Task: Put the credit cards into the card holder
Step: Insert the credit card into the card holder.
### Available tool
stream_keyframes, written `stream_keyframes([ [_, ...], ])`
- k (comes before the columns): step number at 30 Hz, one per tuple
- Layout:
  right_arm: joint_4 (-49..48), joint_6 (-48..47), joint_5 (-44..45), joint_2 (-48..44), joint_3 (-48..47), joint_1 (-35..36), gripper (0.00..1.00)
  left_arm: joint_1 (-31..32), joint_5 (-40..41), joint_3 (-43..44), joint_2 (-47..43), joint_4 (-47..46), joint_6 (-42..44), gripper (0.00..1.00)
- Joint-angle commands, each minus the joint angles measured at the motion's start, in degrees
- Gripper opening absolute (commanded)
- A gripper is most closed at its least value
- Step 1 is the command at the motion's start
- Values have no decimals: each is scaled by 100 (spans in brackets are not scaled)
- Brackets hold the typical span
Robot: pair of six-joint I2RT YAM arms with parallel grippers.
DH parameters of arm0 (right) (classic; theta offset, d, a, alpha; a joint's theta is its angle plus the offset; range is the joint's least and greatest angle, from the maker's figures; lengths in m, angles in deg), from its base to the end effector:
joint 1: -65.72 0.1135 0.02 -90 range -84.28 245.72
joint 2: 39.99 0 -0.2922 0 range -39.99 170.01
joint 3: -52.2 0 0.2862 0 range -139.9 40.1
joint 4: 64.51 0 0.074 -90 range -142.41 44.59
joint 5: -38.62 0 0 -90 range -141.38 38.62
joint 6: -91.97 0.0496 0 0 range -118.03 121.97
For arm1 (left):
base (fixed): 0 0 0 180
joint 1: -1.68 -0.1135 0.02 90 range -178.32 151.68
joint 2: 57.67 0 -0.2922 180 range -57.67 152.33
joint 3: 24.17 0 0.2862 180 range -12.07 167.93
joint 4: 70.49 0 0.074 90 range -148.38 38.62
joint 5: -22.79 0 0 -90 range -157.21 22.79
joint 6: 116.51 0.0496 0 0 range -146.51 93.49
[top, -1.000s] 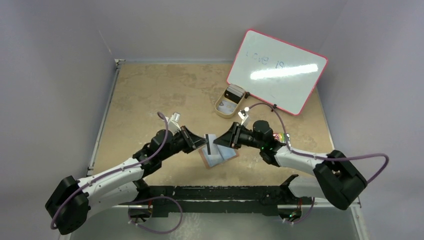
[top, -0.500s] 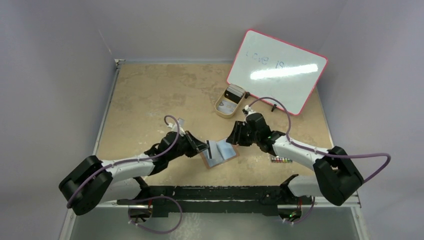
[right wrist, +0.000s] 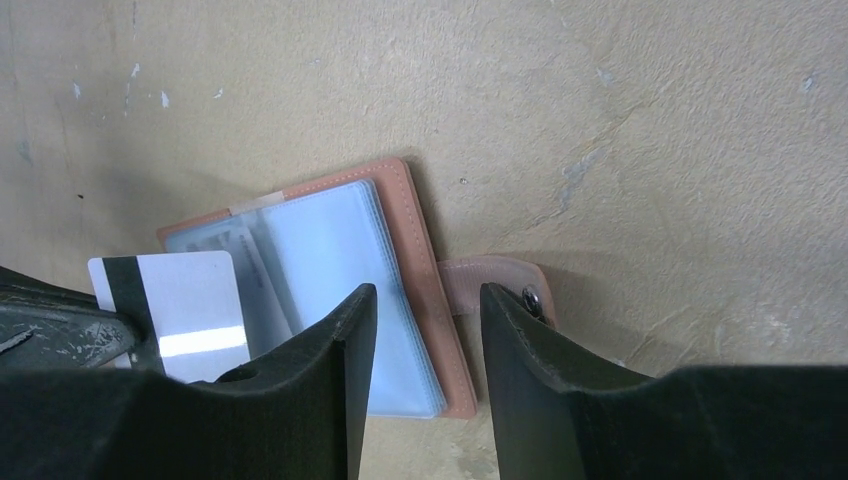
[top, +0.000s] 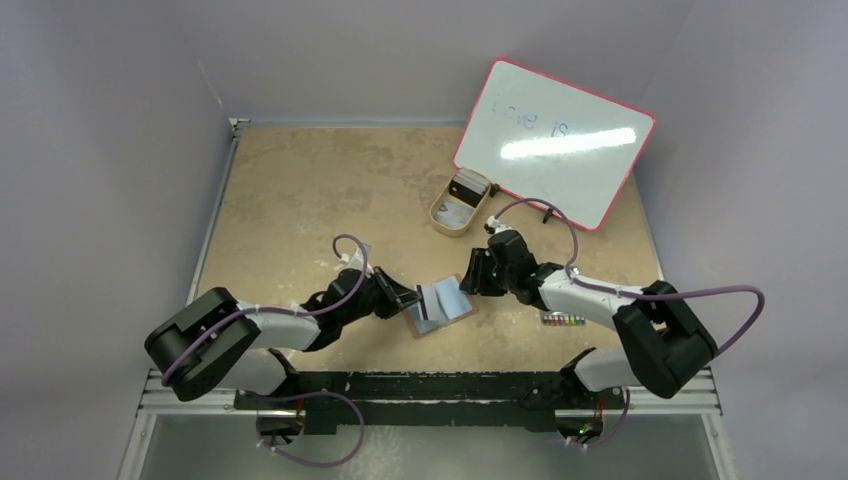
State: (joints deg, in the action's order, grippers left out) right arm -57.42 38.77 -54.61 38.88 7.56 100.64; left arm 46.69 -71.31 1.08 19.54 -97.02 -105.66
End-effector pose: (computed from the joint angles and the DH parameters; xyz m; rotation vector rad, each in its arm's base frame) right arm 0.2386 0.1700 0.1577 0.0087 2.3953 0.6894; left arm 0.1694 -0.1745 0.1200 -0.6343 2.2454 -1.3414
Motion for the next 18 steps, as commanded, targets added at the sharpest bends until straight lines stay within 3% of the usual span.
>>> stream_keyframes([
  [1, -312, 53, -148, -27, 147, -2, 45, 114, 9, 127, 172, -578, -89, 0],
  [18, -436, 226, -255, -264, 459, 13, 44, 359, 249, 255, 615, -599, -127, 0],
])
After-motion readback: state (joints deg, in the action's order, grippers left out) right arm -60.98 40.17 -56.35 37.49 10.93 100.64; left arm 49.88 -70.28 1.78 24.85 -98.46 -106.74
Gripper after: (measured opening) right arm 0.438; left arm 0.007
